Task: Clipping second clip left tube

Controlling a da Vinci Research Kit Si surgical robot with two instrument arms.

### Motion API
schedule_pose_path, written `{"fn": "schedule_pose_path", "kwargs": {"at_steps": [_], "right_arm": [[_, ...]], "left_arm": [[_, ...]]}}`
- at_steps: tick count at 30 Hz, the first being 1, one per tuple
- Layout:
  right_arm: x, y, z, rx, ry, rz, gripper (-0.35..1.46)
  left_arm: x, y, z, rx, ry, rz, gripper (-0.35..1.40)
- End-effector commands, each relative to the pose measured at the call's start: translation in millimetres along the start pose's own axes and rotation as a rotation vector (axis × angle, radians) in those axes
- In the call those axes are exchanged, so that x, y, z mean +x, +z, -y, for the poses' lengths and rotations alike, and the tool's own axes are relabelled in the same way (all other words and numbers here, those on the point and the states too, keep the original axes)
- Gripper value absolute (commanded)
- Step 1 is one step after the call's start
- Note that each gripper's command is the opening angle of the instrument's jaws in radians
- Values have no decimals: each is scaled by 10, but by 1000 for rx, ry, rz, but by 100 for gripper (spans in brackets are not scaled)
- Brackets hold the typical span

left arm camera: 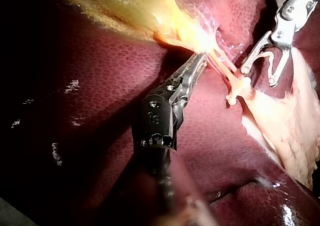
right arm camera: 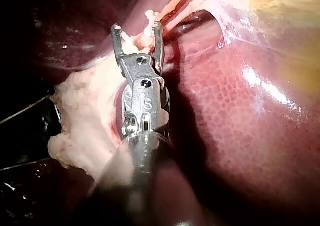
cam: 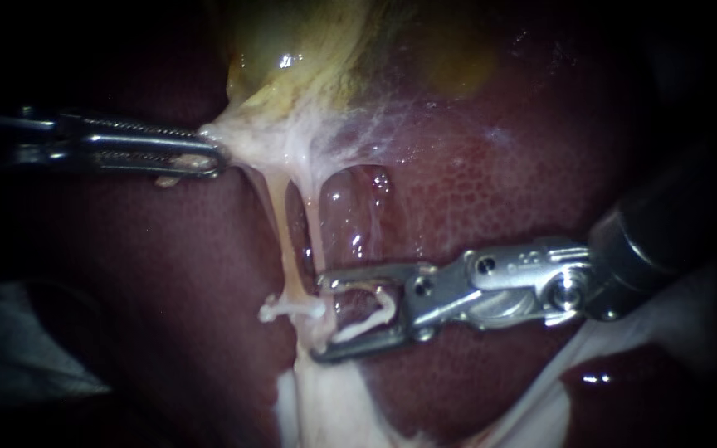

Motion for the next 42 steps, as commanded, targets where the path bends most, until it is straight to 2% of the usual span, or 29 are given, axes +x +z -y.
{"fn": "schedule_pose_path", "kwargs": {"at_steps": [1,14,21,24,28,34,38,42], "right_arm": [[-1,2,-2,0,7,-7,50],[-24,14,-34,6,45,-16,50],[-24,18,-45,64,86,-73,50],[-21,25,-49,103,103,-107,50],[-14,39,-53,141,104,-124,49],[-6,53,-50,181,112,-158,49],[-1,57,-43,195,118,-174,49],[5,59,-30,206,115,-173,49]], "left_arm": [[0,0,0,1,0,0,-35],[-1,1,-1,4,0,0,-35],[-1,2,-1,5,0,-1,-35],[-1,2,-1,5,0,-1,-35],[-1,2,-1,5,0,-1,-35],[0,3,-1,6,-1,-1,-35],[0,4,-1,6,-1,-1,-35],[0,4,-1,6,-1,-1,-35]]}}
